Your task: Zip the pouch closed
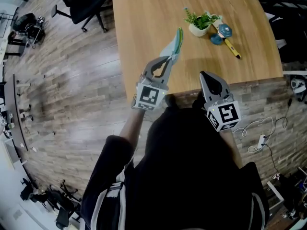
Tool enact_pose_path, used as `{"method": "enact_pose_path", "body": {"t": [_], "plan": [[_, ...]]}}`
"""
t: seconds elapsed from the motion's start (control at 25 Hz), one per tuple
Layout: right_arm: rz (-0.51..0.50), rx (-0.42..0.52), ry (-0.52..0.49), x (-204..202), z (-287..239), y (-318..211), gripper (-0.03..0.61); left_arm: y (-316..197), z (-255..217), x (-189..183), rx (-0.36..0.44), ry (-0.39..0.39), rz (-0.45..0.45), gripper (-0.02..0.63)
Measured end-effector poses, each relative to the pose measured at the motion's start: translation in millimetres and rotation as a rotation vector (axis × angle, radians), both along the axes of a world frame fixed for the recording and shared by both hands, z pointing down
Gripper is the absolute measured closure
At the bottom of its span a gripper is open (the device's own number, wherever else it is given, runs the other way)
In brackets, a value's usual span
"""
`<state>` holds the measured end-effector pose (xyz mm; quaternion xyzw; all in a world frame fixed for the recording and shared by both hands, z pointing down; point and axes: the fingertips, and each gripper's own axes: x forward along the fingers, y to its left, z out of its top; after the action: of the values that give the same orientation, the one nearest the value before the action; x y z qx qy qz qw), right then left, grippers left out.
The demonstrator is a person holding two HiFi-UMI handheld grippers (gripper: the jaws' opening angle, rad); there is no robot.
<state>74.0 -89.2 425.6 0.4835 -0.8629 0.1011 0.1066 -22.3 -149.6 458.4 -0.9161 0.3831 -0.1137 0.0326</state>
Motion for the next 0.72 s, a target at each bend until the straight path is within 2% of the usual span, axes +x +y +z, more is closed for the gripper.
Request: {"method": "enact_pose_path", "body": {"t": [0.24,0.52,0.6,0.64,0.68,0.72], "plan": [[-0.085,0.122,0.174,-26,4,-37,0.566,-18,-2,0,-0.091,0.058,0.014,0.607],[-0.178,0.230,0.272,-58,-10,-53,0.565,-15,-13,3,-0.159,0.080,0.074,0.607],[-0.207,0.299,0.372,-66,-14,-47,0.559,-7,-18,6,-0.192,0.102,0.102,0.607],[-0.222,0.340,0.444,-70,-14,-44,0.486,-3,-20,7,-0.210,0.113,0.111,0.607],[-0.235,0.379,0.520,-73,-13,-41,0.446,0,-22,8,-0.228,0.121,0.116,0.607],[-0.243,0.416,0.594,-76,-11,-40,0.436,2,-23,9,-0.242,0.124,0.121,0.607]]}}
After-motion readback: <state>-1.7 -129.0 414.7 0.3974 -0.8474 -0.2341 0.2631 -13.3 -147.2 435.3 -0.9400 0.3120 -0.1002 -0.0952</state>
